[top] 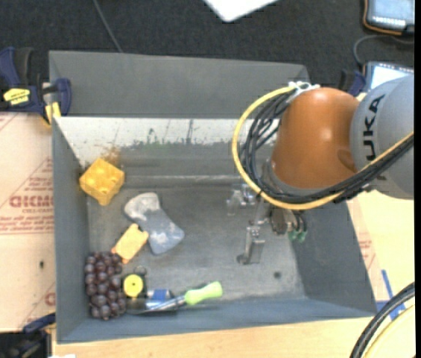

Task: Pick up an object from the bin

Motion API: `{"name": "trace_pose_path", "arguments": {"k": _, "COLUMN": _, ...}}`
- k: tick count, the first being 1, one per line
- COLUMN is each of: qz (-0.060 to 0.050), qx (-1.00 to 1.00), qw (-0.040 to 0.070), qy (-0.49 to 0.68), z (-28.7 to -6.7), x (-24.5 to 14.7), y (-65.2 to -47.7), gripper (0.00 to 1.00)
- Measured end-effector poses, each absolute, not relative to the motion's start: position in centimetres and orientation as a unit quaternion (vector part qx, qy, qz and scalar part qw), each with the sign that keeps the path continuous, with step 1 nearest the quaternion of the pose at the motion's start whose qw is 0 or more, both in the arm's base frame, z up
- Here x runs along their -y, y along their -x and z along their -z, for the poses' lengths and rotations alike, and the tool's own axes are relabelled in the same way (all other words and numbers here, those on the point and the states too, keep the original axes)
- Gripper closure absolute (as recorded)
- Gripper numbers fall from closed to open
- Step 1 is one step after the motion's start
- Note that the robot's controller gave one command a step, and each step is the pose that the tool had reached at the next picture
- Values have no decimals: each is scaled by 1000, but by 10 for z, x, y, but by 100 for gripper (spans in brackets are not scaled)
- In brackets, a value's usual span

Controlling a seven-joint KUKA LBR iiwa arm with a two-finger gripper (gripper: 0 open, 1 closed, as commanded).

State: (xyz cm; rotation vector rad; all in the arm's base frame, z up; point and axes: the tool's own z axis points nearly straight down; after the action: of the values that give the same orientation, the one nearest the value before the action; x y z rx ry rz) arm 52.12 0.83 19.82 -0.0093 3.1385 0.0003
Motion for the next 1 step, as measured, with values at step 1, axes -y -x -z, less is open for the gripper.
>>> {"name": "trace_pose_path", "arguments": {"k": 1, "qz": 1, "qx": -999, "qw": 4, "qy": 36, "z": -168, "x": -26, "y": -526, "gripper": 0}}
